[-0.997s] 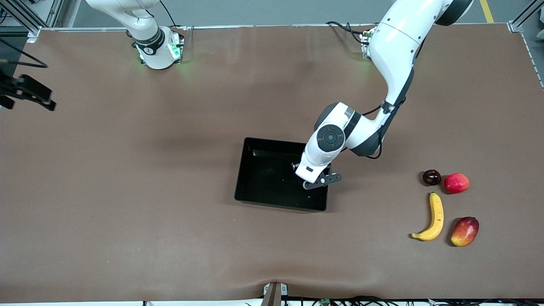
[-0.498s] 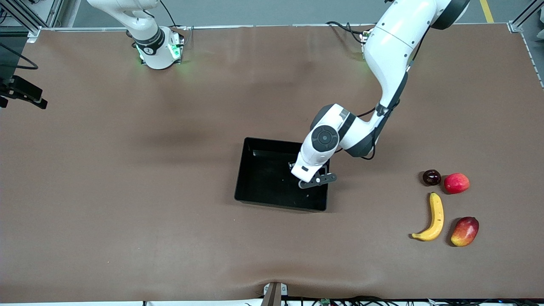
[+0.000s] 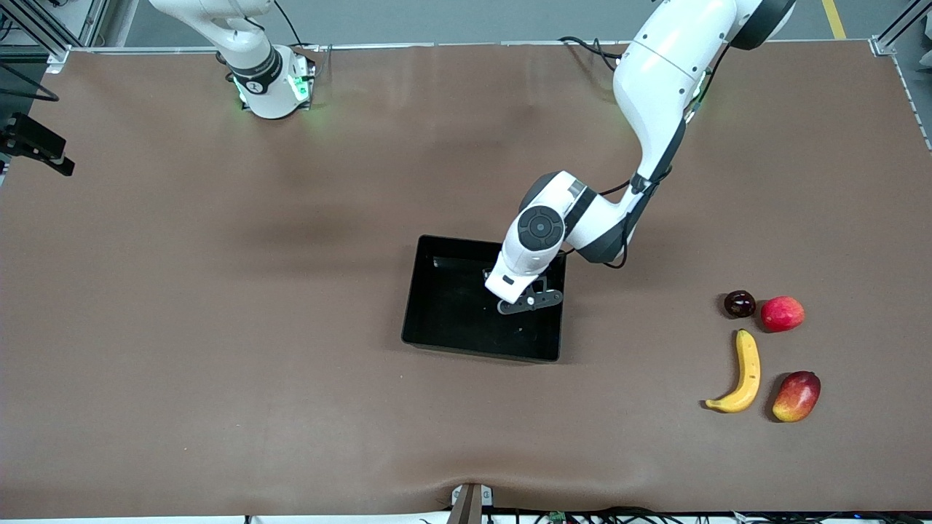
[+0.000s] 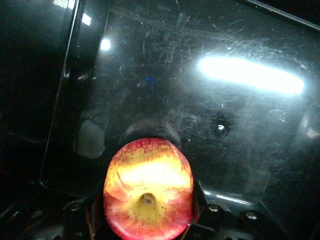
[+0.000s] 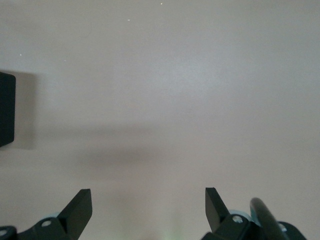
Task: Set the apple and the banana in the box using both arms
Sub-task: 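Lower the apple into the box and open the left gripper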
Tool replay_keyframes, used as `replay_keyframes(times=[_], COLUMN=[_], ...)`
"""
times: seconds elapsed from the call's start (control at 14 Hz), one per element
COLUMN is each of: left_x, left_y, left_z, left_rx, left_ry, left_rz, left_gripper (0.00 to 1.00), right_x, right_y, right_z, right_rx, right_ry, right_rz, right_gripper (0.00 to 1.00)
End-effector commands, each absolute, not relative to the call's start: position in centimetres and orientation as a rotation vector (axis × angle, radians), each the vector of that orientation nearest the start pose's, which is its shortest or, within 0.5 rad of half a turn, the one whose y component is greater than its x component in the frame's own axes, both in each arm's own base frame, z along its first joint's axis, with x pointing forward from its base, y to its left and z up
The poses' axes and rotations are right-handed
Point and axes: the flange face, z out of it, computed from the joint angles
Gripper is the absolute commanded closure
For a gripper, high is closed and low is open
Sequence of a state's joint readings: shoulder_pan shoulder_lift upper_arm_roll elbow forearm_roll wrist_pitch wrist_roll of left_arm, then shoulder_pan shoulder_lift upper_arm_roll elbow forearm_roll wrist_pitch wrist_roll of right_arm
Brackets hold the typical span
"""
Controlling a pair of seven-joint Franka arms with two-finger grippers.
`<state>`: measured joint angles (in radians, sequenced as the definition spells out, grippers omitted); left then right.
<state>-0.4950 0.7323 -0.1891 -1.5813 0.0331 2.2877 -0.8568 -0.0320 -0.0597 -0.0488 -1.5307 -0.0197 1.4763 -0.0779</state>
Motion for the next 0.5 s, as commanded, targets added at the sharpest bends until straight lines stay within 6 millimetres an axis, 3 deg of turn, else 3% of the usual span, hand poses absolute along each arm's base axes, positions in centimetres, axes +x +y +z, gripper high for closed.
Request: replay_keyframes(times=[0.0, 0.21, 0.43], left_x=[56.0, 57.1, 59.1], left_y=[-42.8, -41.9, -39.9], left_z=[22.0, 26.1, 31.9], left_rx=[-3.191, -3.174, -3.102], left_ry=[-0.327, -0.334, -0.288], left_rz=[0.075, 0.048, -0.008], left_gripper=[0.00, 0.00, 0.00], right_x=[51.7, 51.7, 51.6], right_y=[-5.1, -5.3, -5.3], right_z=[67.0, 66.9, 66.9], right_rx=[-3.167, -3.164, -3.161], right_ry=[0.005, 0.019, 0.019], right_rz=[0.009, 0.013, 0.022], right_gripper=[0.00, 0.00, 0.00])
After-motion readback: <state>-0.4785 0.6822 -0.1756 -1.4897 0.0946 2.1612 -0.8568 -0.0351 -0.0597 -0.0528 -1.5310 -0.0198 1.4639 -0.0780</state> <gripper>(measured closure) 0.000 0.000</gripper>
